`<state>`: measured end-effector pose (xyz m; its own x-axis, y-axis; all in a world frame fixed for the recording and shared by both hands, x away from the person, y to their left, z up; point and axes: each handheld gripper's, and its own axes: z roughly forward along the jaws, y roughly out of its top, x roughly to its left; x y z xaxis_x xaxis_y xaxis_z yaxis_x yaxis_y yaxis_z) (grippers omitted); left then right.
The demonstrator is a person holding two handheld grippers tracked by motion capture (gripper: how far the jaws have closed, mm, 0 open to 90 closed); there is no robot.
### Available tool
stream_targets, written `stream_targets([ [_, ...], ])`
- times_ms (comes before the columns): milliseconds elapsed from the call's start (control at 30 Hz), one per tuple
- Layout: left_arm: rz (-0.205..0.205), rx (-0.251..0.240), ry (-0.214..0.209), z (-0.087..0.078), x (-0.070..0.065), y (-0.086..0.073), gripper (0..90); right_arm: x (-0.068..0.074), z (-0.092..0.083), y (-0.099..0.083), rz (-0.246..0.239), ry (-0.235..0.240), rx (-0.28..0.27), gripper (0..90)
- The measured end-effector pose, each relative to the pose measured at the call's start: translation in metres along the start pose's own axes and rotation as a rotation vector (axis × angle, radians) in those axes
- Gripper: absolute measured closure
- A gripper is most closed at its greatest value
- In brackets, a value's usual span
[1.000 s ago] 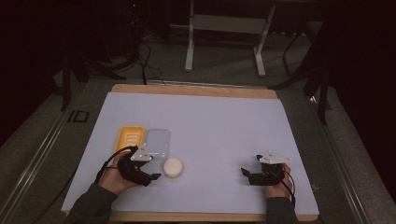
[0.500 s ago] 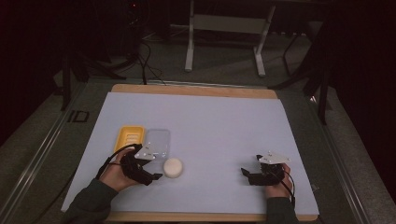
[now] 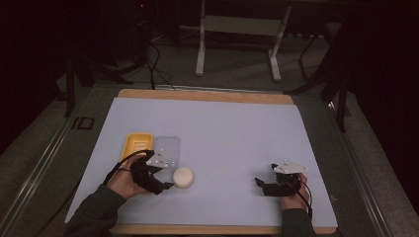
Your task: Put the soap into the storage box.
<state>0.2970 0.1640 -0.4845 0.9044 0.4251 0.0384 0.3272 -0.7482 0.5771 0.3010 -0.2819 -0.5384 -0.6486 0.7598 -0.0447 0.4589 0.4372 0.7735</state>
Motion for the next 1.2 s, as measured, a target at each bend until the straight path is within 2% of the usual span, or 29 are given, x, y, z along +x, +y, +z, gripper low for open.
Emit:
stream_targets([
  [433, 0.024, 0.02, -0.004, -0.001, 0.003, 0.01, 27.2, 0.0, 0.0, 0.0, -0.003, 0.0, 0.004, 14.0],
  [767, 0.047, 0.082, -0.011, 0.004, 0.003, 0.019, 26.6, 0.0, 0.0, 0.0, -0.007, 0.0, 0.004, 14.0],
  [1200, 0.065, 0.136, -0.008, 0.015, 0.001, 0.029, 16.7, 0.0, 0.0, 0.0, -0.008, 0.0, 0.005, 14.1],
])
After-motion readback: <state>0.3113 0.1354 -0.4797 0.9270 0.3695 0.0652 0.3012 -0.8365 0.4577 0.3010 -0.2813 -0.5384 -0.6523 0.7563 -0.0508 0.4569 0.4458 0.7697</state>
